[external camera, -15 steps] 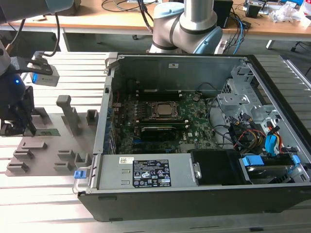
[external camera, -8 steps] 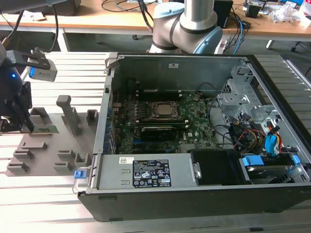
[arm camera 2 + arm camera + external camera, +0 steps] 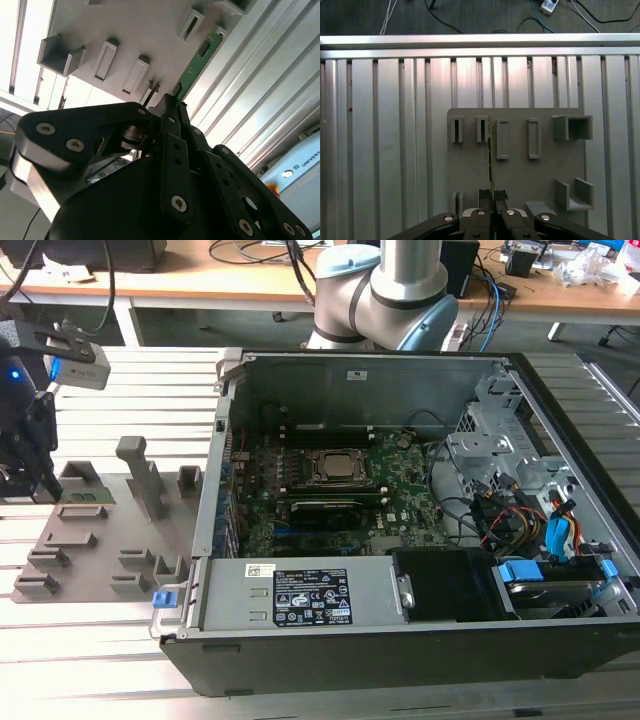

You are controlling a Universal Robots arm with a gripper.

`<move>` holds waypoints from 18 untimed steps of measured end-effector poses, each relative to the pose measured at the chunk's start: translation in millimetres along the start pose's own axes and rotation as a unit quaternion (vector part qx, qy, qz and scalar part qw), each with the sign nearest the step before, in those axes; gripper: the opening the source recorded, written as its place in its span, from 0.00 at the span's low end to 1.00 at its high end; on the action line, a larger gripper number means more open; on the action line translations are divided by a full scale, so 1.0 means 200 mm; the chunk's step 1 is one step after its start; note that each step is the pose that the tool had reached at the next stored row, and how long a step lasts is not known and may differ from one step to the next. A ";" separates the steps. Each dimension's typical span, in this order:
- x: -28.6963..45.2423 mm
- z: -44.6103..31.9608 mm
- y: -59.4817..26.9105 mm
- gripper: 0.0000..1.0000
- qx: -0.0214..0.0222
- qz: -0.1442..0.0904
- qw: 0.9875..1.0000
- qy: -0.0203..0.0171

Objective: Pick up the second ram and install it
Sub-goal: 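Pick up the second ram and move it above second insertion slot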

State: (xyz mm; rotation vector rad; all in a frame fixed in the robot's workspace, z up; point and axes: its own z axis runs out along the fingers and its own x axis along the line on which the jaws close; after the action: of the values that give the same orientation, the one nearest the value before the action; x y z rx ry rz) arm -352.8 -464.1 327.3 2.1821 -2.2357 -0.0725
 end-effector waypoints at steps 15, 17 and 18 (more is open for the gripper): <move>-0.006 -0.273 0.012 0.14 0.000 0.000 1.000 0.000; -0.007 -0.307 0.014 0.14 0.000 0.000 1.000 0.000; -0.007 -0.313 0.014 0.14 0.000 0.000 1.000 0.000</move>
State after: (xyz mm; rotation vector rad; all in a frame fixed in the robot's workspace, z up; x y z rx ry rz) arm -352.9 -464.0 389.9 2.1821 -2.2358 -0.0725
